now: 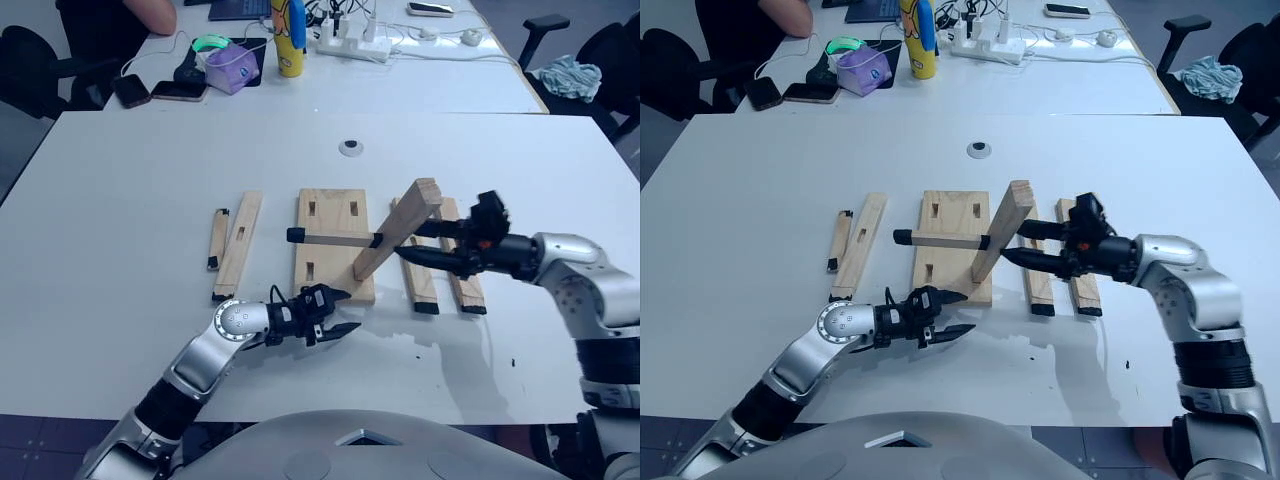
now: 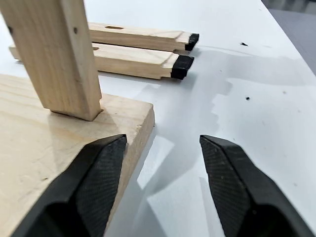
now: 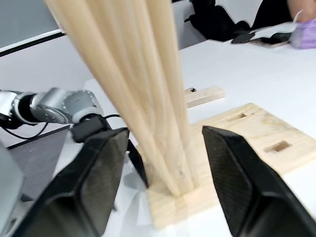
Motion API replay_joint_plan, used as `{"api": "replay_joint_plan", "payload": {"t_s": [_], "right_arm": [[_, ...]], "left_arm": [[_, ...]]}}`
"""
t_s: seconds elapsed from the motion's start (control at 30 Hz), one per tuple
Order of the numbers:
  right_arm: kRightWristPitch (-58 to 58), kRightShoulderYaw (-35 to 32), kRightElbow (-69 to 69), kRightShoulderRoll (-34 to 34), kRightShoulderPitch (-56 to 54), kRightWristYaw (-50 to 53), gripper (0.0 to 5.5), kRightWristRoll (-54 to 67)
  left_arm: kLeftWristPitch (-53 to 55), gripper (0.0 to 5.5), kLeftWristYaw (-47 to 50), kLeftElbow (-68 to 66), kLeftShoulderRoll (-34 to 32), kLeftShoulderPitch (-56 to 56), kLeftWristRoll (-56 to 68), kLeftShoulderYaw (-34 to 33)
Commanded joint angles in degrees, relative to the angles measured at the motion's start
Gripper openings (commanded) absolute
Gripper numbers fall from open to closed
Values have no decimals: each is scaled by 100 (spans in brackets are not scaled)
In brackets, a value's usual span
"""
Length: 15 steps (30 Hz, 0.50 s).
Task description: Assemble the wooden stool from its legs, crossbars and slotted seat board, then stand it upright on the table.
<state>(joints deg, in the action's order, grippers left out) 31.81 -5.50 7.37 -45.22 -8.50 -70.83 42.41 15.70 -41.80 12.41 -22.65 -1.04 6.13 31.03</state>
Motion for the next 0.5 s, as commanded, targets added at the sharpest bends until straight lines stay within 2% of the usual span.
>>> {"api": "replay_joint_plan", "payload": {"t_s": [0.03,0.1,0.17,0.27,0.33,0.5], "right_arm": [[683,-572,16,-672,103,-331,277,445],[967,-803,-27,-719,-31,-249,277,686],[1408,-1085,49,-558,-365,105,249,1236],[1904,-1388,431,-150,-1107,1147,211,2224],[1796,-1430,574,143,-1604,1912,176,2291],[2082,-1465,746,468,-2262,2702,100,3175]], "left_arm": [[492,275,487,-412,61,-232,-374,6],[465,275,578,-565,63,-219,-475,25],[458,275,629,-612,101,-261,-430,-30],[520,275,635,-571,82,-292,-358,-109],[548,275,593,-559,32,-293,-355,-129],[546,275,526,-531,-51,-348,-314,-208]]}}
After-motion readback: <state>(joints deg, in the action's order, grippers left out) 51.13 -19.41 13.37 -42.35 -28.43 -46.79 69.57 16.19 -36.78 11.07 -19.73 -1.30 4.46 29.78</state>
